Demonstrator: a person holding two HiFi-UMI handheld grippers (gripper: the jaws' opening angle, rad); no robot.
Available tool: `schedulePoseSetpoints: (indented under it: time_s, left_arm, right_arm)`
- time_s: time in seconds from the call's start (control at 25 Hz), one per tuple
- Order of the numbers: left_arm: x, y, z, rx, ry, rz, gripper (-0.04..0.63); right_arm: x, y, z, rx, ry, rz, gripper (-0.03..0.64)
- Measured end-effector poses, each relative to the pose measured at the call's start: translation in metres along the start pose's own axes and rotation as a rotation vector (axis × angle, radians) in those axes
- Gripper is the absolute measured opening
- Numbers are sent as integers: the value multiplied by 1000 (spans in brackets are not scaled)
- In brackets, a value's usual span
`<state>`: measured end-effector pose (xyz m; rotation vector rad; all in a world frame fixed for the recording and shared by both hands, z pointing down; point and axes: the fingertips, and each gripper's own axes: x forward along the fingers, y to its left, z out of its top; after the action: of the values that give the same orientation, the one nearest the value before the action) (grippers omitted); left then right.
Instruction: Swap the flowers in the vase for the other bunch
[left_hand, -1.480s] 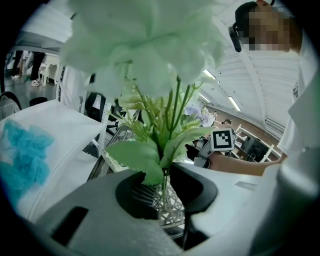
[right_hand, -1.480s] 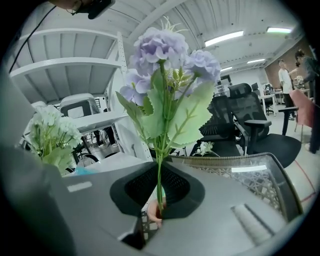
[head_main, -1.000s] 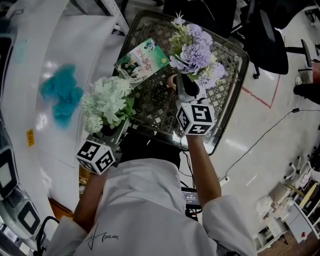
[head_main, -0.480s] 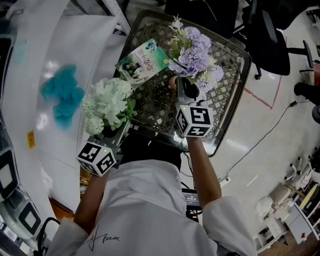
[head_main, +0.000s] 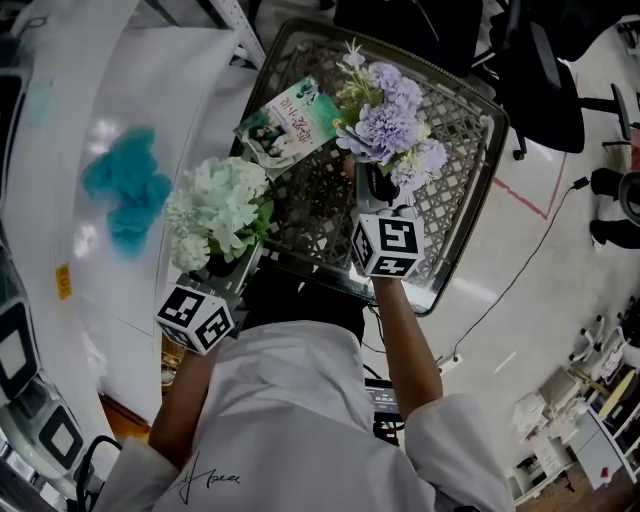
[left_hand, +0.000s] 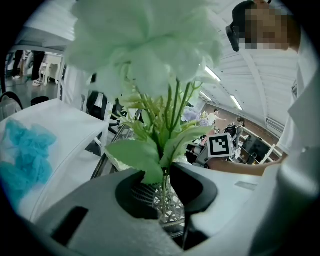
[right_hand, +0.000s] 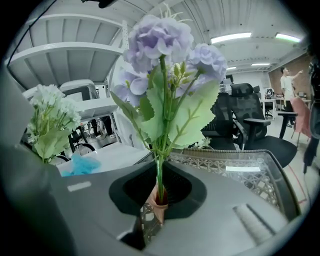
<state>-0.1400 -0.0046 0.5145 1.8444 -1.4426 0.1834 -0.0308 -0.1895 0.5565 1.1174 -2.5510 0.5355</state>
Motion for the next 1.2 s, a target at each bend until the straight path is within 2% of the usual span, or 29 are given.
schedulePoseSetpoints:
  time_s: [0.36,1.2]
  left_arm:
    - [-5,16,-2,-14,-6,20,71]
    - [-4,13,-3,-21,-12,15,72]
  right_arm:
    - [4,-1,-13,-1,20,-36,41]
    - [-1,-1,-19,-11,36,-75,65]
